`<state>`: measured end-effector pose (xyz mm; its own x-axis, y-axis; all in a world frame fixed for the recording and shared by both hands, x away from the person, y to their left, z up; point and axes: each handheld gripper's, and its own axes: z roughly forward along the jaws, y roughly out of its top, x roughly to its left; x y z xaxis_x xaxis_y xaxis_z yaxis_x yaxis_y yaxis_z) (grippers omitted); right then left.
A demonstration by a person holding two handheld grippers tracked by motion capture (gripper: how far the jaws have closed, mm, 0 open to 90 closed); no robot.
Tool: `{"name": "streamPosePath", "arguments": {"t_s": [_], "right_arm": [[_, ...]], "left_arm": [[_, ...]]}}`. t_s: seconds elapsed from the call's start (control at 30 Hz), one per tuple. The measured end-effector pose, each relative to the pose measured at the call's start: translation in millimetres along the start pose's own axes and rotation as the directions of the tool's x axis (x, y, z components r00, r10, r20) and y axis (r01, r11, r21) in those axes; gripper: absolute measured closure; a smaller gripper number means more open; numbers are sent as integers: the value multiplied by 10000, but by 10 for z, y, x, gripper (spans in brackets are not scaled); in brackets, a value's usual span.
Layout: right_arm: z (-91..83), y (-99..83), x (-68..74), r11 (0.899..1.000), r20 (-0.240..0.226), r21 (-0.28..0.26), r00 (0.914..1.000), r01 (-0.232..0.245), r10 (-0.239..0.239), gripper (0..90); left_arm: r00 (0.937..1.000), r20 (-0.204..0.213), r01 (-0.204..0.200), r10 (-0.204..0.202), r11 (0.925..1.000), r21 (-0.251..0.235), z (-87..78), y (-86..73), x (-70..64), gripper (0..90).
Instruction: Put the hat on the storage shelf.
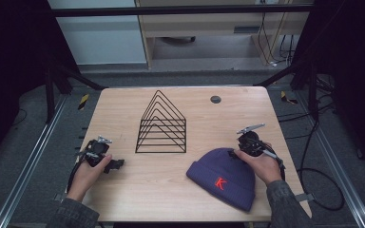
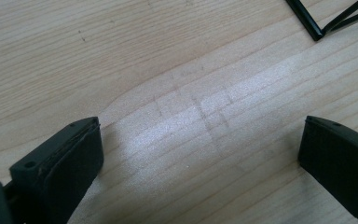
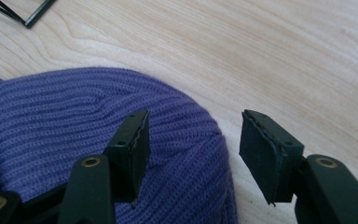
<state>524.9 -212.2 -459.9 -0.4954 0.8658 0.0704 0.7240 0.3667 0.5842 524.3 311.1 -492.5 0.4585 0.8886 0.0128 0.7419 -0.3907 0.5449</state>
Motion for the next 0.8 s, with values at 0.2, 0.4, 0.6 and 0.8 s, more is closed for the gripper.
{"name": "streamPosePath", "arguments": {"t_s": [0.2, 0.4, 0.6, 0.8], "right_arm": [[74, -73, -18, 9995, -150, 136, 9995, -283, 286, 435], [110, -91, -1, 9990, -210, 279, 9992, -346, 352, 453], [132, -102, 3, 9985, -249, 402, 9990, -374, 384, 526], [127, -110, 6, 9989, -422, 382, 9987, -258, 274, 650]], "left_arm": [[10000, -5, -2, 2, 10000, -38, 2, 0, 0, 0], [10000, -4, -11, 11, 10000, -39, 2, 0, 1, 0], [10000, 15, -18, 18, 10000, -7, 1, 0, 1, 0], [10000, 12, -20, 20, 10000, -12, 1, 0, 1, 0]]}}
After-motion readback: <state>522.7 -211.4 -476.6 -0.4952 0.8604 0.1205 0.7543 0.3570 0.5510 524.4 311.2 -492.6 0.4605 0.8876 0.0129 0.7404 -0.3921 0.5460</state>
